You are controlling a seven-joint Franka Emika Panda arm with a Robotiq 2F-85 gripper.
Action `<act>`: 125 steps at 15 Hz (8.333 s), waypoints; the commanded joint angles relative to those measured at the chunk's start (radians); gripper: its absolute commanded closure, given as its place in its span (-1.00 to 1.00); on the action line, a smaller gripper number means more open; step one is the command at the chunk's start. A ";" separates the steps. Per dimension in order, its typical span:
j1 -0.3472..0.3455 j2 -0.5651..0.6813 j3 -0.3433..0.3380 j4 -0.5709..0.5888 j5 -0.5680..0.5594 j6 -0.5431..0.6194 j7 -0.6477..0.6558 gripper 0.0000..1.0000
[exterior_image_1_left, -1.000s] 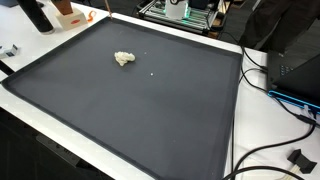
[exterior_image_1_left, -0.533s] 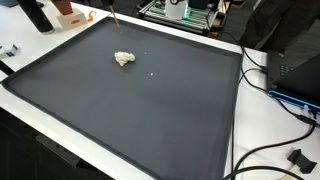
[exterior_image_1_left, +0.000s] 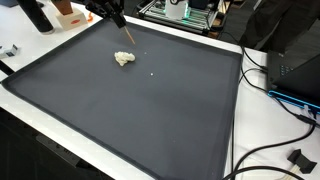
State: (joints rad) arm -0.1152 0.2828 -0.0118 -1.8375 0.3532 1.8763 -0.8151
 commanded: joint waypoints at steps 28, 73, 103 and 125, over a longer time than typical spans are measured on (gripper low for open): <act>-0.098 0.318 0.041 0.102 0.264 -0.193 -0.159 0.94; -0.036 0.077 0.020 0.033 0.059 -0.064 0.459 0.94; 0.089 -0.083 0.007 0.053 -0.379 -0.069 0.806 0.74; 0.197 0.283 -0.149 0.217 -0.652 -0.103 1.691 0.94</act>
State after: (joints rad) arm 0.0580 0.5148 -0.1414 -1.6694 -0.2678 1.8290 0.8080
